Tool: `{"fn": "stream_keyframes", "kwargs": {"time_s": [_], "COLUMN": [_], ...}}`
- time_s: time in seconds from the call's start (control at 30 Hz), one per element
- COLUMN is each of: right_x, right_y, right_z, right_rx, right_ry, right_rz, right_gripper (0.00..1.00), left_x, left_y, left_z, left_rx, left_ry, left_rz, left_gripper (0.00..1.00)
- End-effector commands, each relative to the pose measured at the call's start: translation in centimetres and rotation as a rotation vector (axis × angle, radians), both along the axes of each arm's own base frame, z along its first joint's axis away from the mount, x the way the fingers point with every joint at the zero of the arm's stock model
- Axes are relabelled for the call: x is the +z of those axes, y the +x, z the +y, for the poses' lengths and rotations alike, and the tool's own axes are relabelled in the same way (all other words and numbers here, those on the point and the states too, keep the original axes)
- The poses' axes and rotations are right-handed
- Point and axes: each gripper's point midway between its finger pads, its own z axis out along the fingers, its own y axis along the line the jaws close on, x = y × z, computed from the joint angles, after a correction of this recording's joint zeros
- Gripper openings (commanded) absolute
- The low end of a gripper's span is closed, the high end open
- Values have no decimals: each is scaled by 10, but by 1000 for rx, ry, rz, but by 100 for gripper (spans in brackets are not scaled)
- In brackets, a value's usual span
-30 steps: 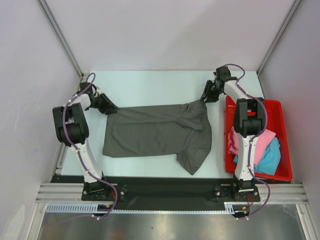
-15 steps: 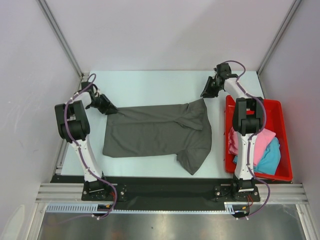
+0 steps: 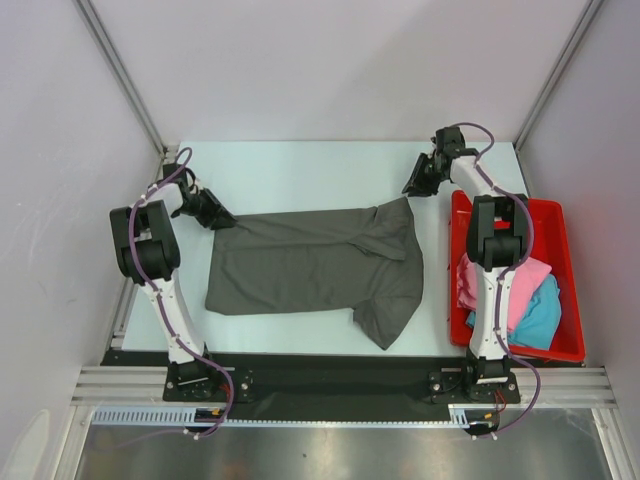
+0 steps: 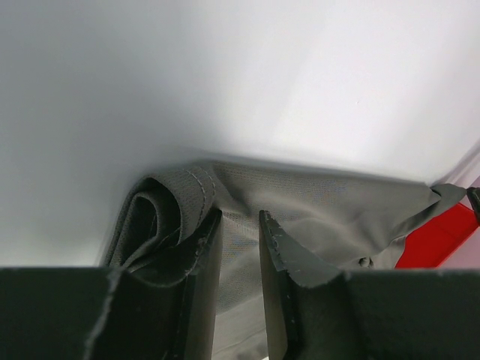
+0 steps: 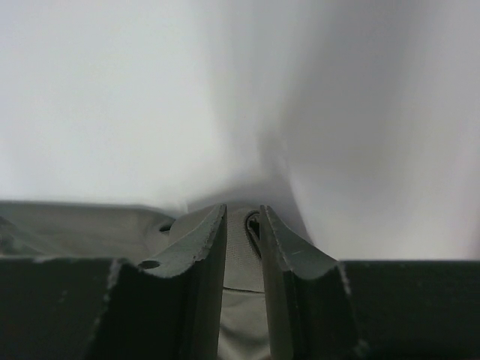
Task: Fold and stack the t-shirts
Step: Fold the tshirt
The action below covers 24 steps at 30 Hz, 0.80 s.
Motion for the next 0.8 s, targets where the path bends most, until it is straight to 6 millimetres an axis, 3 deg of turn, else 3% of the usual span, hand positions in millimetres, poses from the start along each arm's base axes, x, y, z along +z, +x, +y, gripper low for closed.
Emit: {"fn": "stream_keyframes", "kwargs": {"time_s": [0.0,0.27,0.43,0.6,0.77], "right_x": [-8,-15,-12,-11,-9], "right_y": [-2,-6,-3,-6,-10], "right_z": [4,5,-7,-41,-46], "right_rx": [-5,-11,-45,-159,-184], "right_ry": [28,38,6,-119,-120], "right_rz": [23,37,28,5,-12], "right_gripper": [29,26,0,0,0], "left_x": [2,0,-8,-14,-16], "left_y": [4,4,-1,-5,-4], "left_z": [3,3,7,11,13], "left_rx": [-13,-14,-4,26,21], "left_ry": [12,12,30,33,46], "left_rz": [-13,-11,23,37,38], "left_gripper": [32,32,31,31,31]}}
